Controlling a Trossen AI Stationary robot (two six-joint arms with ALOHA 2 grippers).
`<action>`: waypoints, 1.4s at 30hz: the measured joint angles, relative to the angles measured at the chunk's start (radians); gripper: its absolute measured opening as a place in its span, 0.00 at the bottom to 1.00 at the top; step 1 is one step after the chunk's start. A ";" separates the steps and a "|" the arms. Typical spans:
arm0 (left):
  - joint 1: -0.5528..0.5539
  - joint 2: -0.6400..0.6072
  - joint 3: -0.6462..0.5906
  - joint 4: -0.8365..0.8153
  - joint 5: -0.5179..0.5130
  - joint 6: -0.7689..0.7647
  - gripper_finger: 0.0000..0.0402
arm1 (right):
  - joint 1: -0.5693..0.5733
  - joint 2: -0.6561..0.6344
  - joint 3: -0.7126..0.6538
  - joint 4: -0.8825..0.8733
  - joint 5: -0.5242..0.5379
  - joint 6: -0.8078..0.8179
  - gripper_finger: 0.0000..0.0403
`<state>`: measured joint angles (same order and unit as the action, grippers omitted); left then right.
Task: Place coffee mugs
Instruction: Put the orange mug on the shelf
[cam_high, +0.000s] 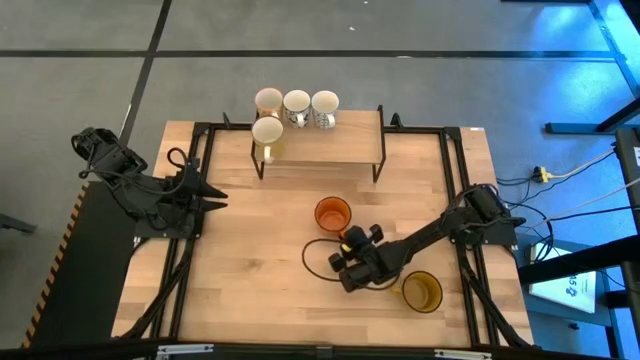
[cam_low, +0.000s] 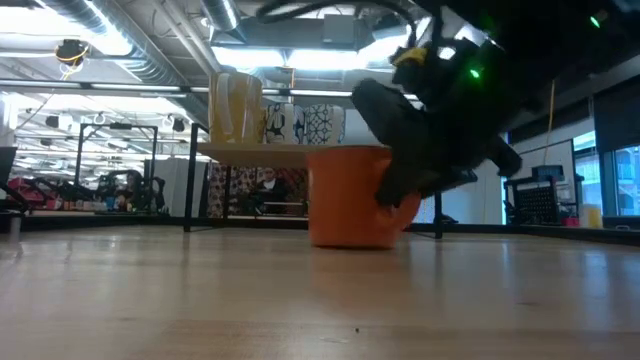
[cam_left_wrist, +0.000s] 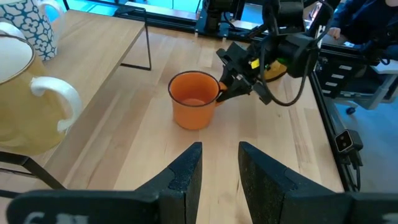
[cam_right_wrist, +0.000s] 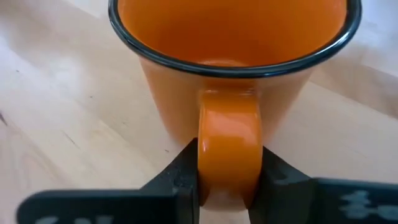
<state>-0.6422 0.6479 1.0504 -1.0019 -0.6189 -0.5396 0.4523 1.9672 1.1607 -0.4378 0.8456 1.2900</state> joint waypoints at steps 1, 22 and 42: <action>0.000 0.000 0.000 0.000 0.000 0.000 0.25 | -0.006 0.001 0.021 -0.022 -0.004 -0.016 0.16; 0.000 0.000 0.000 0.000 -0.003 0.030 0.25 | -0.231 0.000 0.544 -0.298 0.136 -0.273 0.16; 0.000 0.000 0.000 0.000 -0.027 0.028 0.25 | -0.384 0.128 0.672 -0.241 0.095 -0.336 0.16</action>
<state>-0.6422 0.6476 1.0504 -1.0015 -0.6456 -0.5114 0.0685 2.0956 1.8328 -0.6784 0.9409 0.9541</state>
